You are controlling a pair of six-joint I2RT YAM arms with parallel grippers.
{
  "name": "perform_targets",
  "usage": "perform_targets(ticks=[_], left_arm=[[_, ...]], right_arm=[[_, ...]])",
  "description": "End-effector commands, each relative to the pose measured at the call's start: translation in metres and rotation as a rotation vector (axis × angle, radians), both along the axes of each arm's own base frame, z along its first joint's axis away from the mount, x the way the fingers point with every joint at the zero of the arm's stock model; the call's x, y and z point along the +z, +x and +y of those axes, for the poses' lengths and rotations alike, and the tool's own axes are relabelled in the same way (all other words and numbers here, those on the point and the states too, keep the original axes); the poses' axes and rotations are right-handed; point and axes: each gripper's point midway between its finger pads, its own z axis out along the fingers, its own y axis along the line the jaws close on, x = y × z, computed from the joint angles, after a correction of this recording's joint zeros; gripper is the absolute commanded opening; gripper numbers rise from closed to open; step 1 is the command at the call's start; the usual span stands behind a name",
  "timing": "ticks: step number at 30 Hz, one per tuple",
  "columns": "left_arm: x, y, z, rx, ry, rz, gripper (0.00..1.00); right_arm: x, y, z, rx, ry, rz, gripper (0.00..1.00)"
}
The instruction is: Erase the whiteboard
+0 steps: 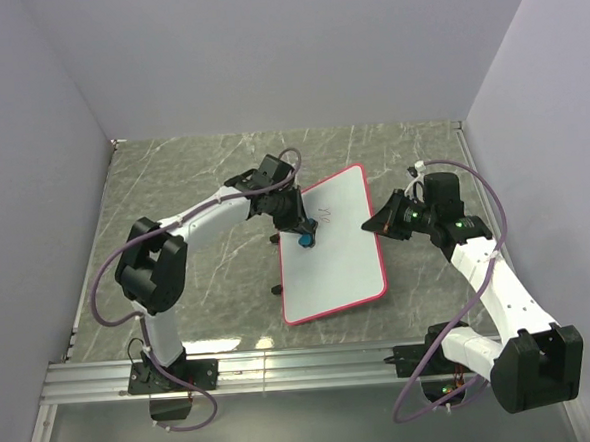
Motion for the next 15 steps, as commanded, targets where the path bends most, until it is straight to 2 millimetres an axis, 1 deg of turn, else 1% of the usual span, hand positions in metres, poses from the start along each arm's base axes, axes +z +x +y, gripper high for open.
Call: perform_targets(ticks=[1, 3, 4, 7, 8, 11, 12, 14, 15], left_arm=[[-0.026, -0.004, 0.013, -0.005, 0.104, 0.022, 0.0], [-0.014, -0.004, 0.01, -0.012, 0.091, 0.0, 0.0], [-0.01, -0.007, 0.008, -0.022, 0.09, -0.003, 0.0], [0.018, -0.017, -0.011, -0.069, 0.055, -0.049, 0.0], [0.032, -0.025, -0.024, -0.106, 0.03, -0.07, 0.0], [0.055, -0.04, -0.047, -0.165, -0.01, -0.108, 0.0], [0.066, -0.039, -0.055, -0.172, -0.034, -0.119, 0.0], [0.074, -0.036, -0.062, -0.169, -0.075, -0.118, 0.0], [0.073, -0.034, -0.063, -0.163, -0.082, -0.112, 0.0]], right_arm=[[-0.008, -0.005, -0.002, 0.037, -0.06, -0.002, 0.0], [-0.009, -0.005, -0.002, 0.036, -0.06, 0.002, 0.0], [-0.009, -0.005, -0.001, 0.038, -0.058, 0.003, 0.0], [-0.011, -0.005, 0.0, 0.041, -0.053, 0.006, 0.0], [-0.01, -0.005, 0.0, 0.042, -0.051, 0.004, 0.0], [-0.011, -0.004, 0.0, 0.039, -0.045, 0.007, 0.0], [-0.012, -0.004, 0.001, 0.041, -0.042, 0.01, 0.0], [-0.013, -0.003, 0.001, 0.039, -0.037, 0.013, 0.0], [-0.014, -0.003, 0.002, 0.039, -0.036, 0.018, 0.0]])
